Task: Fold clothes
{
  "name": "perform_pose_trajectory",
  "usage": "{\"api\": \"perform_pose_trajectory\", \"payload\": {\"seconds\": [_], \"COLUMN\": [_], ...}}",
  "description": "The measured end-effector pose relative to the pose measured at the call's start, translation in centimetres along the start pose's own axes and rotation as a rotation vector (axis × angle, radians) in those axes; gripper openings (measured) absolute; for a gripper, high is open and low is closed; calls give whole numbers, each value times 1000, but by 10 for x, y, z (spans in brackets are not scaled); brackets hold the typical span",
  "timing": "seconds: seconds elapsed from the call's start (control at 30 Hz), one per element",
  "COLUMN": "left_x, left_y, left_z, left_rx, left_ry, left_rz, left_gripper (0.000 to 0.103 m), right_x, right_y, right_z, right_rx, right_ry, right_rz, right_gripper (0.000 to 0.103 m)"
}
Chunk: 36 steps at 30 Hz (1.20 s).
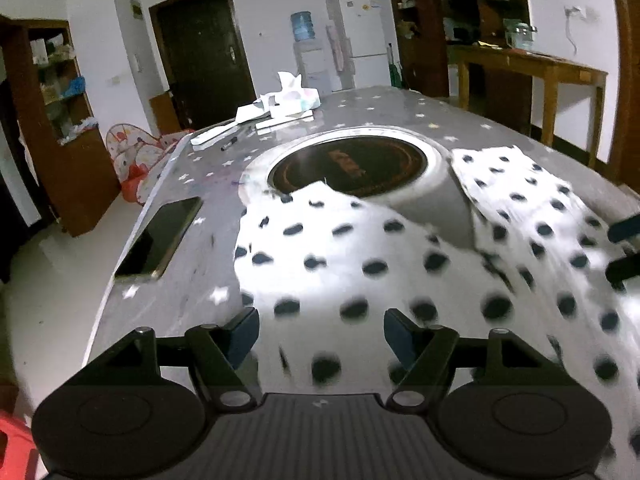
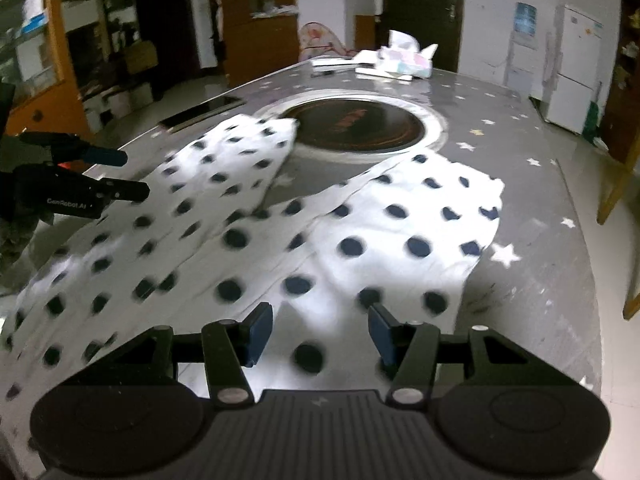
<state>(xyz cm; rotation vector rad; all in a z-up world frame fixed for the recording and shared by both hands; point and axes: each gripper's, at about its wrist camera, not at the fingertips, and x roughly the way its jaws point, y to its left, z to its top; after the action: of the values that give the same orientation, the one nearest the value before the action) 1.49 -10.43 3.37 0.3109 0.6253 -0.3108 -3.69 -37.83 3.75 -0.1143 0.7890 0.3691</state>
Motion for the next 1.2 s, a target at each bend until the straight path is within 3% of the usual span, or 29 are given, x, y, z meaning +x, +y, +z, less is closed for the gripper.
{"api": "perform_pose_trajectory", "payload": {"seconds": [0.23, 0.47, 0.6, 0.77, 0.87, 1.2], "left_x": [-32, -44, -53, -66, -64, -78], "left_y": [-15, -24, -19, -25, -32, -28], "left_z": [-40, -69, -68, -71, -81, -78], "left_rx": [58, 134, 104, 97, 136, 88], "left_ry": [-17, -40, -48, -56, -43, -56], "left_rz": [41, 104, 100, 63, 75, 78], "left_gripper": [72, 72, 72, 77, 77, 77], "right_x": [-16, -27, -41, -52, -50, -52], "right_y": [30, 46, 46, 55, 59, 50], "right_z": [-25, -50, -56, -60, -68, -74], "right_rx": [-41, -103, -114, -114, -127, -66], "right_ry": [3, 21, 23, 1, 20, 20], "right_rz": [44, 16, -13, 17, 23, 16], "right_gripper": [54, 59, 59, 59, 60, 61]}}
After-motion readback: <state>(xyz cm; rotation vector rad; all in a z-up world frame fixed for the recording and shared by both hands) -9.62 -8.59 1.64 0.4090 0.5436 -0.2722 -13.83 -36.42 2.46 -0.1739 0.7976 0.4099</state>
